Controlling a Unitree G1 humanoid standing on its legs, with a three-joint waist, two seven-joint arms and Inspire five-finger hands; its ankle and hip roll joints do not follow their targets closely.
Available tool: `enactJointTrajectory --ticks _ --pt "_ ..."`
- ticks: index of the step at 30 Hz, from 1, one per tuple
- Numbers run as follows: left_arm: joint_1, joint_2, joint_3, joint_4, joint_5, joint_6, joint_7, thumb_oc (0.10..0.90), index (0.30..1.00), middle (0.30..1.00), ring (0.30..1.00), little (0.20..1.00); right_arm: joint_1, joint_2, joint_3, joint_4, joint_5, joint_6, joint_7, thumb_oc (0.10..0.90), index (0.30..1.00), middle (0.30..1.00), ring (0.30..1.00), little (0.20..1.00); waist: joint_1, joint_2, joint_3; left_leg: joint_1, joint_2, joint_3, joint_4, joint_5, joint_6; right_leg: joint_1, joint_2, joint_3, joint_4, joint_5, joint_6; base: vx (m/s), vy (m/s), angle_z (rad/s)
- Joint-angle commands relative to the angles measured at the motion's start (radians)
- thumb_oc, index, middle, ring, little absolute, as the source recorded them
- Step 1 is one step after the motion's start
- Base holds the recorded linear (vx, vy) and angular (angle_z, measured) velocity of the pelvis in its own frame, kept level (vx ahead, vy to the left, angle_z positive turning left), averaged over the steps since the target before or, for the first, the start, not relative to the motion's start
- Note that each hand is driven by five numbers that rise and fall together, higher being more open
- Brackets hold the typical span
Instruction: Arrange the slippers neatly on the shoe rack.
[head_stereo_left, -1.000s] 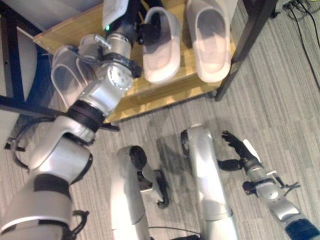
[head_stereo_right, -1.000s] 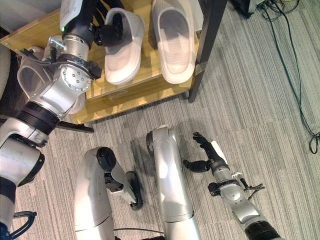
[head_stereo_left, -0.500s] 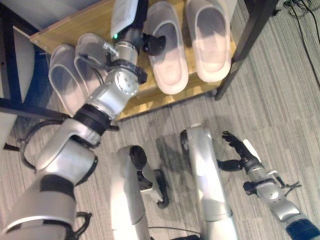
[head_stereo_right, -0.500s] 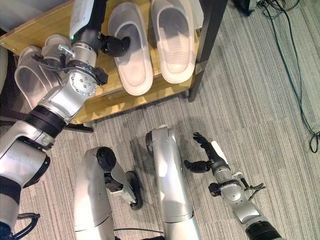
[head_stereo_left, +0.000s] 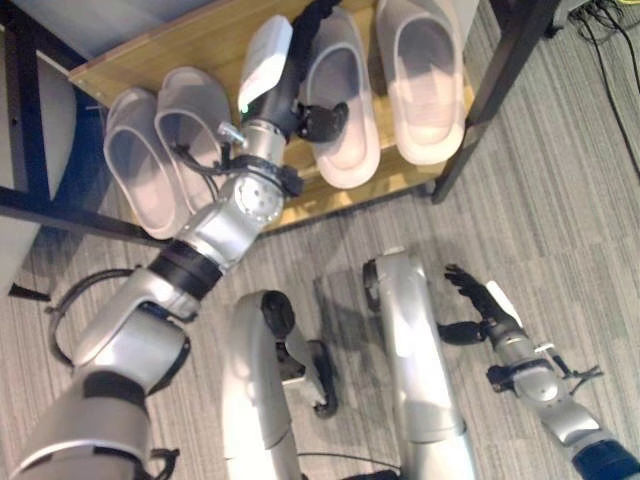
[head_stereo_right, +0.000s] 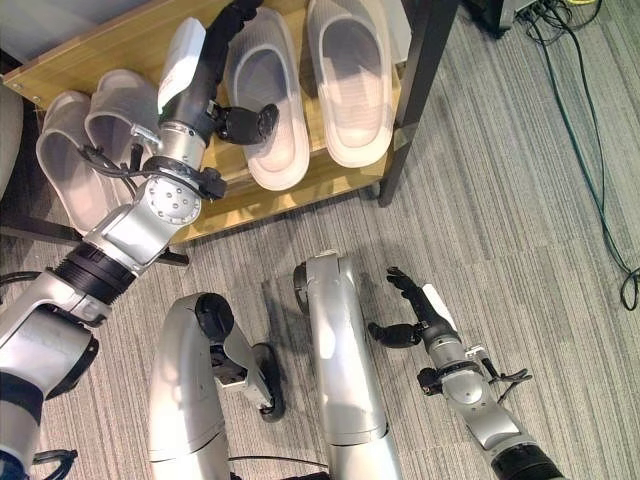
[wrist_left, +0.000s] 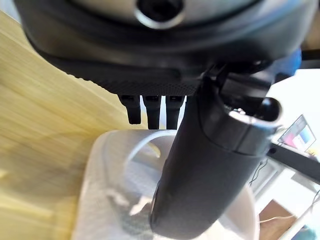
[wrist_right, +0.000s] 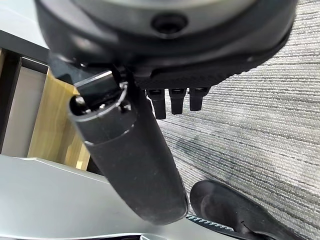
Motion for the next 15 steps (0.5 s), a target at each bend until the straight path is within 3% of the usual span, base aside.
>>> enactJointTrajectory --ticks 1,9,15 --pt "-0.102 0.098 0.098 -0.094 0.012 -0.103 0.049 0.800 0.900 0.900 0.900 0.900 0.000 -0.018 -0.031 -0.146 -0.012 -0.081 -0.008 0.800 0.900 0.900 0.900 0.900 0.037 -0.037 -0.039 -0.085 -0.027 -0.125 -0.008 0.061 -0.070 0.136 -0.054 0.126 0.073 -0.089 -0.012 0.00 0.000 0.00" --pt "-0.031 0.134 0.166 -0.192 -0.083 -0.152 0.066 0.800 0.900 0.900 0.900 0.900 0.022 -0.016 -0.040 -0.141 -0.040 -0.069 -0.018 0.800 0.900 0.900 0.900 0.900 0.048 -0.031 -0.039 -0.085 -0.028 -0.131 -0.005 0.058 -0.074 0.136 -0.055 0.123 0.073 -0.090 -0.015 0.00 -0.001 0.00" --pt "0.133 0.166 0.272 -0.314 -0.270 -0.223 0.038 0.800 0.900 0.900 0.900 0.900 0.047 -0.003 -0.064 -0.153 -0.059 -0.054 -0.028 0.800 0.900 0.900 0.900 0.900 0.065 -0.022 -0.039 -0.085 -0.029 -0.142 -0.009 0.057 -0.080 0.136 -0.056 0.117 0.070 -0.092 -0.020 0.00 0.000 0.00"
